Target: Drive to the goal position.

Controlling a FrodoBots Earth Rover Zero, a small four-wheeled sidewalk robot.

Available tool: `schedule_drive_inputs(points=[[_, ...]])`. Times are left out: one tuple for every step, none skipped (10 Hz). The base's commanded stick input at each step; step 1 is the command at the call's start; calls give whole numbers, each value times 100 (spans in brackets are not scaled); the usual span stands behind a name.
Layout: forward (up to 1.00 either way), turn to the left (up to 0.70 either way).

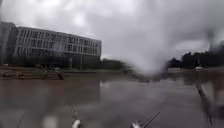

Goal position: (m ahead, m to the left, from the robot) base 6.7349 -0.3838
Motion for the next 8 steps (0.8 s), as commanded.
schedule_drive_inputs(points=[[70,-35],[70,-23],[70,-3],[70,-1],[70,0],[70,-5],[70,-33],[70,-35]])
